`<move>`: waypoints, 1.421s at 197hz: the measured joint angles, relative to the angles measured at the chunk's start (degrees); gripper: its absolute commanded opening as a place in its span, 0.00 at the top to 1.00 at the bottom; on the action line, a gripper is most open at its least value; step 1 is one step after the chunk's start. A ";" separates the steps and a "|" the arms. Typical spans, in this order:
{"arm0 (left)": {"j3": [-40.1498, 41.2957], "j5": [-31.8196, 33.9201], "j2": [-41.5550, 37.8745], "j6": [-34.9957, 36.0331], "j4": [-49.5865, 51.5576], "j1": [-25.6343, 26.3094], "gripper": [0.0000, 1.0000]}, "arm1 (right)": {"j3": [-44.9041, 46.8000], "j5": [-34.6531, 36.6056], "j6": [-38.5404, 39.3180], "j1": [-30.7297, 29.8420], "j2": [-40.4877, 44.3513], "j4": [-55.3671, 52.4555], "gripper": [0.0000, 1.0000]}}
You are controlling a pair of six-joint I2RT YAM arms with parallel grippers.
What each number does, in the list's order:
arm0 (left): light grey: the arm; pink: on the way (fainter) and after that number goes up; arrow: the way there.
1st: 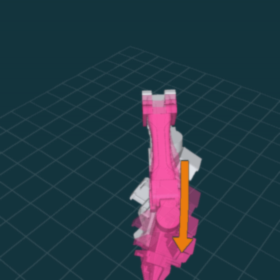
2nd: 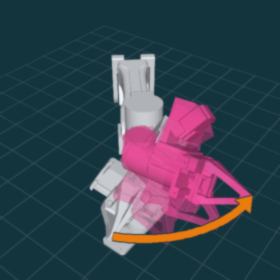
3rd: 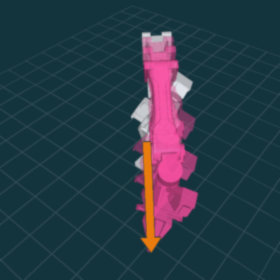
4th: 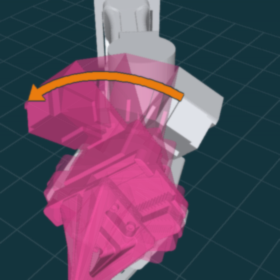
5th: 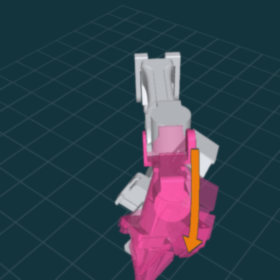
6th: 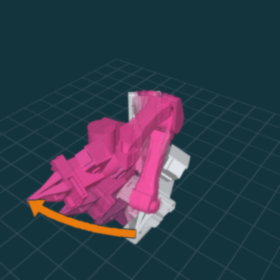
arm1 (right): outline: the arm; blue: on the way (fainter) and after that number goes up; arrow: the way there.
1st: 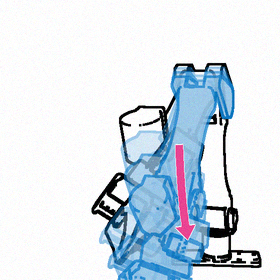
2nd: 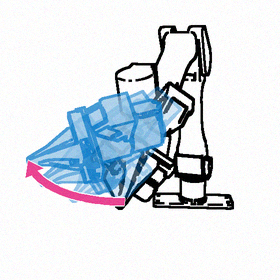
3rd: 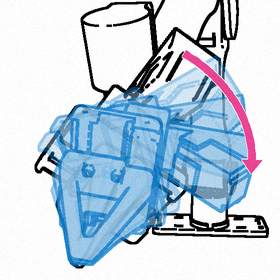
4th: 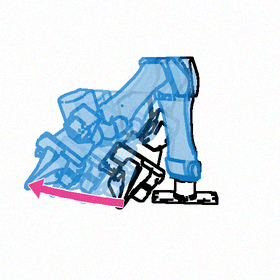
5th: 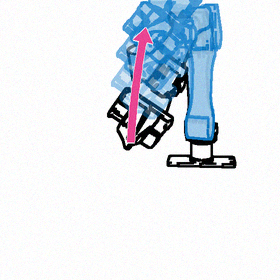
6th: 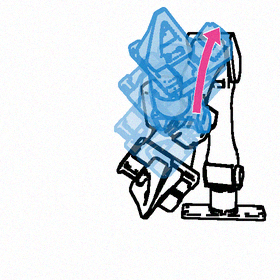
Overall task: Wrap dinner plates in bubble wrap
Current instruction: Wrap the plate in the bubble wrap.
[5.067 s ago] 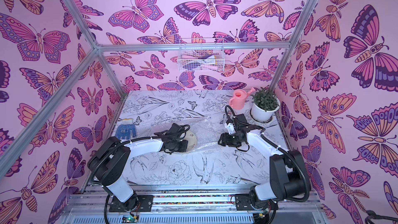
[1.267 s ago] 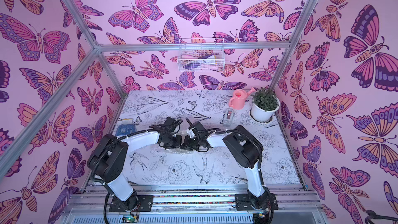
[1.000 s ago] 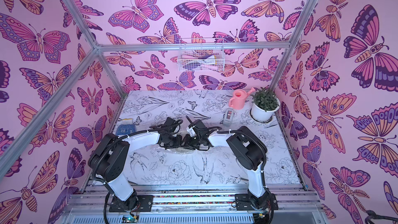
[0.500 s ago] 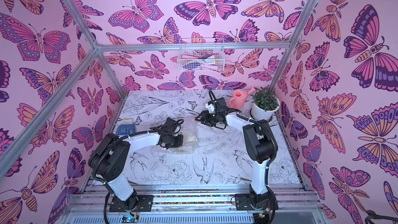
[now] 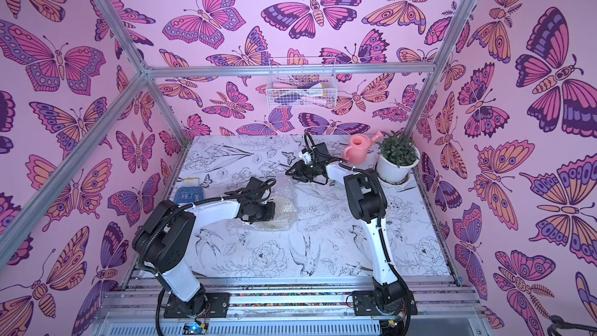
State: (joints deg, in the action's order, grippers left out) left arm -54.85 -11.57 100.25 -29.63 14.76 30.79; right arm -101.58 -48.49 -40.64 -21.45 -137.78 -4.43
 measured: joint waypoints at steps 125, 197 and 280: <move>0.11 -0.48 -0.04 -0.09 -0.24 0.04 1.00 | 21.94 5.77 5.09 -9.44 25.88 -1.84 1.00; 0.92 -0.46 -0.02 -1.38 -2.14 0.63 1.00 | 34.84 10.10 4.11 -15.91 27.32 0.74 1.00; 4.66 3.15 -6.86 -3.06 3.06 1.07 1.00 | 35.50 14.19 5.99 -18.03 23.63 -0.48 1.00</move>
State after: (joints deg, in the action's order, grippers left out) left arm -50.19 -8.43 93.38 -32.69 17.82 31.86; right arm -66.08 -34.30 -34.65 -39.48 -114.15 -4.91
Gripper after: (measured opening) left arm 0.041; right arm 0.062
